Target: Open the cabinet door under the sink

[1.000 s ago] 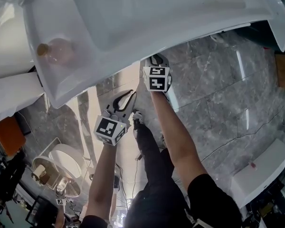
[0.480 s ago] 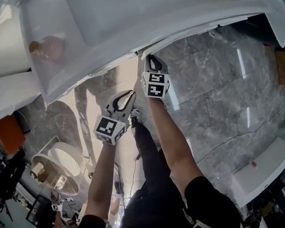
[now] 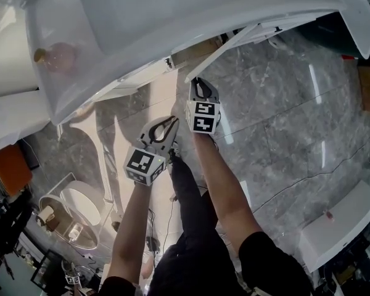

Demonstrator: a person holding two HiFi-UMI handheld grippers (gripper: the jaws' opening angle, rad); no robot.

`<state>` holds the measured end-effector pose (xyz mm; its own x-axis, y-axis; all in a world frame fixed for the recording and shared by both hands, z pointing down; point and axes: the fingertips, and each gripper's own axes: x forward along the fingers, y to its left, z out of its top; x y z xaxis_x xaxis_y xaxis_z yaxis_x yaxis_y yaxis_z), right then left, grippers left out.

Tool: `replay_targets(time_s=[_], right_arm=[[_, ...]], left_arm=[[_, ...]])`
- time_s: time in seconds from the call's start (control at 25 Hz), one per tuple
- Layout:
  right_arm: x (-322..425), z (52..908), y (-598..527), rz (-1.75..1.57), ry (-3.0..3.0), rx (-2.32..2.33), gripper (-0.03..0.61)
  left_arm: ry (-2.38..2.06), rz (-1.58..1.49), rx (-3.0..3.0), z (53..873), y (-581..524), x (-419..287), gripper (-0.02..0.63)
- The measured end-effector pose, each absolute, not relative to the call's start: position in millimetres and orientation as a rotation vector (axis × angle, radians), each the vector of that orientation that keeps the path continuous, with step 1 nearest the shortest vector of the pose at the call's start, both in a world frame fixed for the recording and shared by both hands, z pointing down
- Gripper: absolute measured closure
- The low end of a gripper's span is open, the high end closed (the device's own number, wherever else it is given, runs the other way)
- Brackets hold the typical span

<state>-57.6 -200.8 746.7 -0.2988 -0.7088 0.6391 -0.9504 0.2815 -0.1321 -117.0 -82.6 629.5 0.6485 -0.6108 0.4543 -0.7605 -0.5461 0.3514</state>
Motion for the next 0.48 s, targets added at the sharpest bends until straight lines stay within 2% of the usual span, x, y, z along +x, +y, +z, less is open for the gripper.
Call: replay_targets(time_s=[0.48], right_arm=[[-15,749,-166,0.676,-2.119,1.453,0.474]], left_arm=[[-1.029,0.361,2.357,637,-53,-65,0.574]])
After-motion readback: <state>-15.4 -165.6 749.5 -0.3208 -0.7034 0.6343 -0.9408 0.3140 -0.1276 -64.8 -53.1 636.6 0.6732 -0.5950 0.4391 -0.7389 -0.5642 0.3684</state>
